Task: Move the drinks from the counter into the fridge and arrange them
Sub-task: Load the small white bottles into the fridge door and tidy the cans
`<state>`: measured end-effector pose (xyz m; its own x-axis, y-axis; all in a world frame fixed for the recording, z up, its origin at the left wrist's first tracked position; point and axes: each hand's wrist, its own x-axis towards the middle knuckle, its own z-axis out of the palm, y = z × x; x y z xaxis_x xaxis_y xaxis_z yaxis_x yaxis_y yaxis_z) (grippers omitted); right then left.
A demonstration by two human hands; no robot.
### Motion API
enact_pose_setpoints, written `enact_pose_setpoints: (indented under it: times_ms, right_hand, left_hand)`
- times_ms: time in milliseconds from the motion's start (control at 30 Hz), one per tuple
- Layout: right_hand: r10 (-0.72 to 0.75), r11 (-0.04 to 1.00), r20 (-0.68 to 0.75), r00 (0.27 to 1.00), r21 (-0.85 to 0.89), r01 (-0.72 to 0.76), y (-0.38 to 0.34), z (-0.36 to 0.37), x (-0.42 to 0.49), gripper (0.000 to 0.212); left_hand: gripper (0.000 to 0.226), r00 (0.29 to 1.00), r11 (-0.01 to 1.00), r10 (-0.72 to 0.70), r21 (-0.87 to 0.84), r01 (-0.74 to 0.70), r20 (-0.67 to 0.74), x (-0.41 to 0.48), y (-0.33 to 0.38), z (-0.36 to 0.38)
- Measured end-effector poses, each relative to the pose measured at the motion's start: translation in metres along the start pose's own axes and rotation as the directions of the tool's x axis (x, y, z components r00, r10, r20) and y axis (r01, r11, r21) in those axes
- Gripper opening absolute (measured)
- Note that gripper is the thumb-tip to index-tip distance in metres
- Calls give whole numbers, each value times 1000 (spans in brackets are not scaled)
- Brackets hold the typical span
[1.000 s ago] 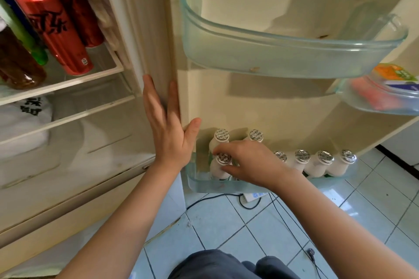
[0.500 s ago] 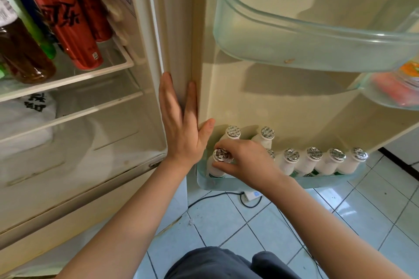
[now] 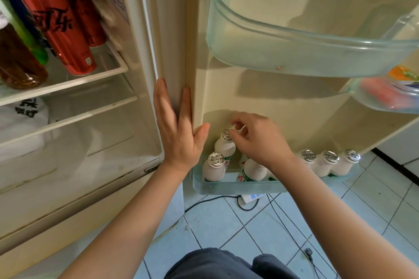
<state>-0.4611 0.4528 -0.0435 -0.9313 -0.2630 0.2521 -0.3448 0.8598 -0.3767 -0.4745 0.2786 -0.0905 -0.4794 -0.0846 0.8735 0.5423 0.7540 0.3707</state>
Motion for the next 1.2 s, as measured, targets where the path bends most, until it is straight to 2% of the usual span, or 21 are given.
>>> enact_pose_setpoints:
  times_ms: [133,233,767,1000,1200]
  right_hand:
    - [-18,986,249,968,-155,58,6,9,6,36]
    - [2,984,299,954,-170,51,7,16,8,39]
    - [69,992,162,984,-120,-49,-14,37,16,46]
    - [182,977,123,976,91,-194,-10,32,9,45]
    - [276,931,138,951,207,-300,-9,19,-1,35]
  left_hand:
    - [64,1000,1000,5,9,-5,-5,-1,0,1]
    - [64,1000,1000,7,13,-7,-6,-2,-1,2]
    - [62,1000,1000,-10,7,10,9,0,4,-1]
    - [62,1000,1000,2,1,-2,2,-1,0,1]
    - [64,1000,1000,7,4,-7,5,-2,-1,1]
